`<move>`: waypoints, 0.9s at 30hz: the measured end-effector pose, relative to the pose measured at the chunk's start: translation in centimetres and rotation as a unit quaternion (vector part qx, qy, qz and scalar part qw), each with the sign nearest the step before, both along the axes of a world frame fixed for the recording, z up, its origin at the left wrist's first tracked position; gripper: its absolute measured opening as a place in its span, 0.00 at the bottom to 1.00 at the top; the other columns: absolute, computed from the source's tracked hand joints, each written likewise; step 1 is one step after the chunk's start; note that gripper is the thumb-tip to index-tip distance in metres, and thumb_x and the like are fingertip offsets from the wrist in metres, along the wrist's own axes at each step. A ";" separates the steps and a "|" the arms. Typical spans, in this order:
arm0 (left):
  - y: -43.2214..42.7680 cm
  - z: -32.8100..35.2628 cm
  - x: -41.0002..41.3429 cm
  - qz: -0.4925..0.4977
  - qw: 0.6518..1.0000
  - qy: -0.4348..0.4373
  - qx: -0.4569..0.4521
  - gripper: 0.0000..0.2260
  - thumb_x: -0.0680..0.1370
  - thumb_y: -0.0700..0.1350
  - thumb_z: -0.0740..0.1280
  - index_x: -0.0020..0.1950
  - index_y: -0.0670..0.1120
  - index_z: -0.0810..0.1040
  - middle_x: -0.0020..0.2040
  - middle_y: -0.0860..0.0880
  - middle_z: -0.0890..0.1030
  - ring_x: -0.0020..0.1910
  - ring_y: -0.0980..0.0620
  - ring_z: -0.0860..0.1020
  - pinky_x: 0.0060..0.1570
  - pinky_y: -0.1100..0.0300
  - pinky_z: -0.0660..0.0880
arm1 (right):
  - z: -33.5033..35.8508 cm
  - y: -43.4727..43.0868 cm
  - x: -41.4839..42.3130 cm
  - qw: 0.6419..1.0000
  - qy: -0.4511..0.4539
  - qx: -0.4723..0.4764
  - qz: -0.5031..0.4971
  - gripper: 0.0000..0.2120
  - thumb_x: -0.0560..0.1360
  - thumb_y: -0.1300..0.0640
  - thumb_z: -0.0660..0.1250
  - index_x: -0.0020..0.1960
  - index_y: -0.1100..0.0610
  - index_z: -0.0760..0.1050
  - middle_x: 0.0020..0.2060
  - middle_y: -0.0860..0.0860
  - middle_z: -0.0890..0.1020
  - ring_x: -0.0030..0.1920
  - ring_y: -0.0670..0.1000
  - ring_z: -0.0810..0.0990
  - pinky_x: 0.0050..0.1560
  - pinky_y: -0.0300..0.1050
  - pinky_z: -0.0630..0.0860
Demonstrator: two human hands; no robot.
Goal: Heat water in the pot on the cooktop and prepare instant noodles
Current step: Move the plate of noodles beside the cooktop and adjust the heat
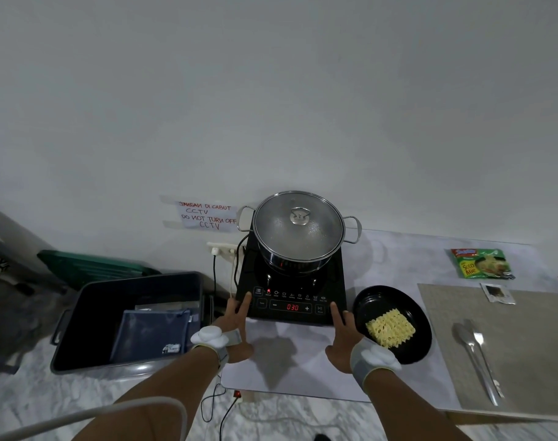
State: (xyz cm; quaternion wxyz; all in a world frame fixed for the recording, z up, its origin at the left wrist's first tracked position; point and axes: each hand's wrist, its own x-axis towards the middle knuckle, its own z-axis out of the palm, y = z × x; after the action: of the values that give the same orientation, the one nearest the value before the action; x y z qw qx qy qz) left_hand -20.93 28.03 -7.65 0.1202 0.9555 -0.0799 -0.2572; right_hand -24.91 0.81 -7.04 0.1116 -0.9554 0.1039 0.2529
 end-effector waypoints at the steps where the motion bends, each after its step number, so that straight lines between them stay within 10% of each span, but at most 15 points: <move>1: 0.0 -0.1 0.0 0.000 1.000 -0.001 -0.002 0.54 0.62 0.52 0.68 0.76 0.58 0.32 0.73 0.47 0.56 0.47 0.43 0.81 0.43 0.52 0.79 | 0.0 -0.1 0.0 1.000 -0.001 -0.001 0.001 0.46 0.74 0.52 0.62 0.78 0.46 0.32 0.77 0.50 0.50 0.67 0.59 0.73 0.57 0.48 0.76; 27: -0.6 -0.6 -1.0 0.016 0.998 -0.049 0.028 0.53 0.70 0.46 0.72 0.77 0.54 0.32 0.77 0.46 0.53 0.68 0.40 0.69 0.63 0.48 0.75 | 0.6 -0.2 0.1 1.000 0.007 0.005 0.011 0.45 0.76 0.55 0.62 0.78 0.46 0.31 0.78 0.51 0.48 0.61 0.59 0.78 0.55 0.47 0.77</move>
State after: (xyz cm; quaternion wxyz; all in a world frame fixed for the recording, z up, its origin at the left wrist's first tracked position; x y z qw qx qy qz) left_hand -21.92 27.39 -8.24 0.0937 0.9710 -0.0633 -0.2105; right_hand -24.78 0.62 -6.39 0.1131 -0.9542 0.0924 0.2612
